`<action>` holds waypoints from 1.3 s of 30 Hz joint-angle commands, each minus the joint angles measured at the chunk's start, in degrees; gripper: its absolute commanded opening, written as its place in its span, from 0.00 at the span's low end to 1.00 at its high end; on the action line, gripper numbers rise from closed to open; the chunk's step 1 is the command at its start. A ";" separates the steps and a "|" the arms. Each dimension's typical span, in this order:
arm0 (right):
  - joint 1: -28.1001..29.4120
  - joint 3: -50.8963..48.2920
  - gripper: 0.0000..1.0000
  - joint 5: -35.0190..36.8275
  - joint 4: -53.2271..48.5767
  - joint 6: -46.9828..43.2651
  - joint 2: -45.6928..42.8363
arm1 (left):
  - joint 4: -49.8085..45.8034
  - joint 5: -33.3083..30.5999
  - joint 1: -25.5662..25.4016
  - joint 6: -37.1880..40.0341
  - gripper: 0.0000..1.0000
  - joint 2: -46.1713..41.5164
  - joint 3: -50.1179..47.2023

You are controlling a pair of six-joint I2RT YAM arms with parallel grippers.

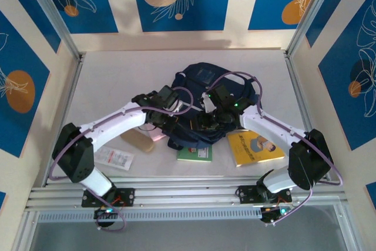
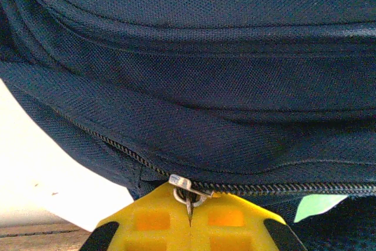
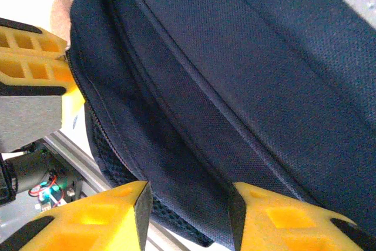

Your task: Pack the student bag

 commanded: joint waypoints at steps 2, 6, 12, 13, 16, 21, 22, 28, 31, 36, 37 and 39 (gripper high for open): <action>0.27 -1.26 0.43 -1.64 1.52 -2.09 -1.49 | 3.28 4.61 0.27 0.80 0.00 -3.30 -0.80; 1.75 -0.20 0.45 -0.62 1.12 -3.42 0.46 | 3.08 6.43 0.36 1.39 0.00 -3.54 -0.57; 3.38 2.79 0.45 3.63 -0.39 -4.65 4.38 | 3.65 11.08 0.36 1.28 0.00 -3.96 -0.48; 3.64 3.16 0.42 4.05 -0.69 -4.98 4.90 | 3.74 11.51 0.34 1.25 0.00 -4.28 -0.65; 4.26 3.18 0.27 5.62 -1.43 -5.73 4.96 | 3.27 11.40 0.35 1.51 0.00 -4.63 -0.74; 4.55 0.03 0.00 8.08 -0.75 -6.52 0.89 | 1.84 9.65 0.37 2.52 0.00 -4.54 -0.75; 4.51 -0.57 0.00 8.65 -0.82 -6.61 0.05 | 1.43 9.10 0.38 2.75 0.00 -4.54 -0.61; 4.55 -1.61 0.00 12.56 -3.48 -6.79 -2.64 | -1.06 6.54 0.40 4.56 0.00 -4.52 0.41; 4.55 -1.62 0.00 14.69 -5.21 -6.98 -3.94 | -1.99 6.48 0.36 4.91 0.00 -4.50 0.82; 3.45 -1.78 0.00 17.89 -8.10 -7.00 -6.38 | -1.63 8.00 0.36 4.66 0.00 -4.87 0.59; 3.03 -2.05 0.00 18.28 -8.60 -6.60 -7.05 | -1.20 9.37 0.36 4.40 0.00 -4.87 0.43; 2.37 -2.80 0.00 18.94 -9.16 -6.08 -8.96 | -0.37 12.24 0.36 3.75 0.00 -4.54 0.52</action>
